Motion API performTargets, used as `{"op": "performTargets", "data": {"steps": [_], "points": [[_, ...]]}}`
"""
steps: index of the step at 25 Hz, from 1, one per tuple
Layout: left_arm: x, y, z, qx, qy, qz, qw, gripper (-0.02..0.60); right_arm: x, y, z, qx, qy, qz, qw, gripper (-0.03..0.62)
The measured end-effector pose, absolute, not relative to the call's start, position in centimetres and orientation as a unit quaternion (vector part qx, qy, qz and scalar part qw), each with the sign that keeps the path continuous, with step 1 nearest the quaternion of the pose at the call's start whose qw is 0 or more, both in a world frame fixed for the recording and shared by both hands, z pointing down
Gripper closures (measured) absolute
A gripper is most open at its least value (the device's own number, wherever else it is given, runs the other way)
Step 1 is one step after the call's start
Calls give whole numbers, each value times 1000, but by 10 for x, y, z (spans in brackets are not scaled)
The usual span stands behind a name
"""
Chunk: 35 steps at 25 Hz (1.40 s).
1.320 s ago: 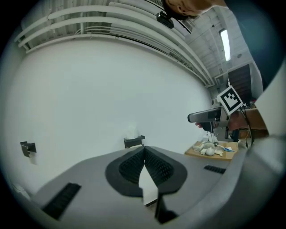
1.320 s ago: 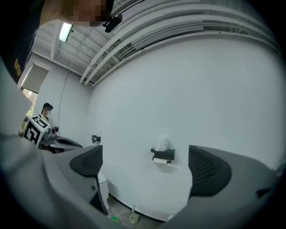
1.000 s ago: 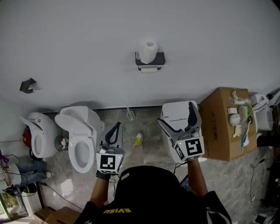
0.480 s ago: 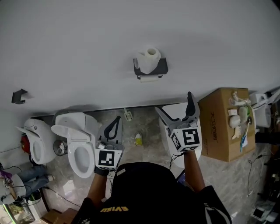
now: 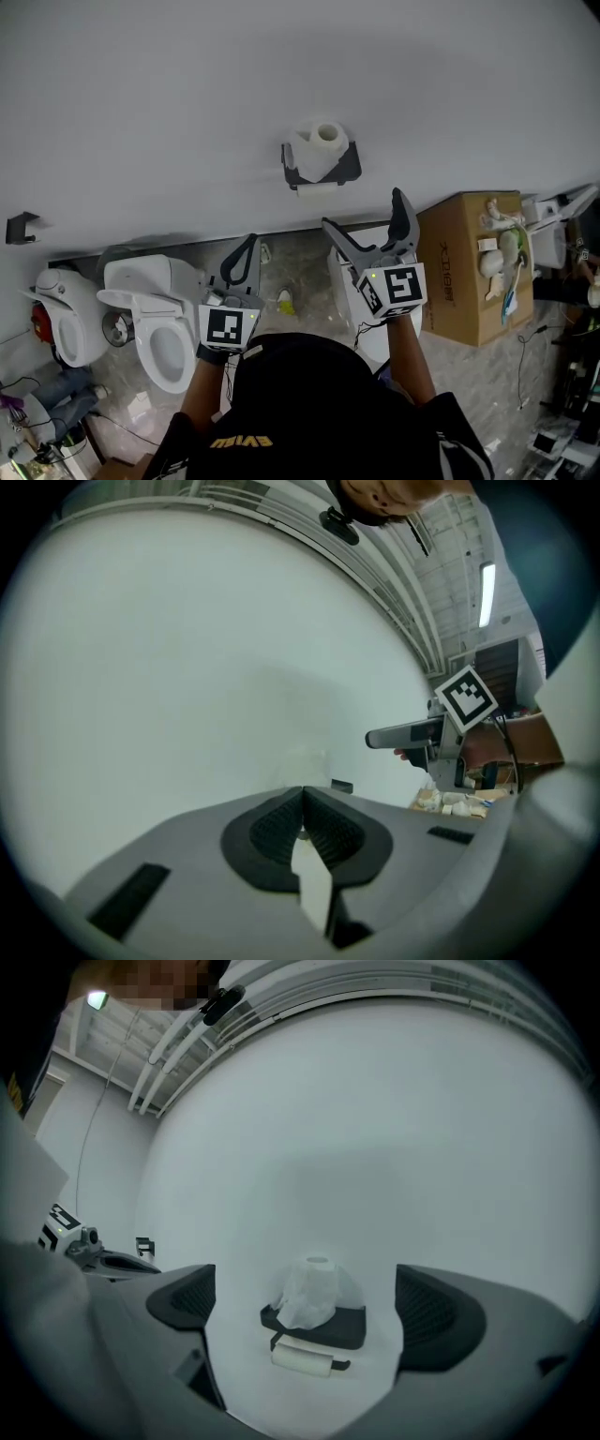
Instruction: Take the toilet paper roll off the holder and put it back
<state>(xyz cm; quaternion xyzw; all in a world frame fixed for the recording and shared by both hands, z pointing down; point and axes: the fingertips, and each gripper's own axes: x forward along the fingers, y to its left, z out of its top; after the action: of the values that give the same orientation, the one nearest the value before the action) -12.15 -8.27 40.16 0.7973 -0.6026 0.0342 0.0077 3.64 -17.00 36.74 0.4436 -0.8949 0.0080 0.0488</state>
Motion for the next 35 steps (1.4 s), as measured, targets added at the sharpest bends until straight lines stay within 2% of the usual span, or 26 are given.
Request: {"op": "performTargets", "data": {"steps": [10, 17, 25, 35], "points": [[-128, -139, 406, 819, -574, 17, -5, 571, 11, -217, 382, 458, -886, 7, 71, 10], [-133, -153, 408, 814, -580, -2, 15, 571, 8, -233, 384, 463, -882, 4, 83, 10], [-128, -168, 414, 812, -582, 35, 7, 571, 12, -249, 388, 461, -883, 19, 85, 10], [-127, -189, 404, 797, -603, 20, 21, 571, -15, -272, 399, 419, -903, 20, 93, 10]]}}
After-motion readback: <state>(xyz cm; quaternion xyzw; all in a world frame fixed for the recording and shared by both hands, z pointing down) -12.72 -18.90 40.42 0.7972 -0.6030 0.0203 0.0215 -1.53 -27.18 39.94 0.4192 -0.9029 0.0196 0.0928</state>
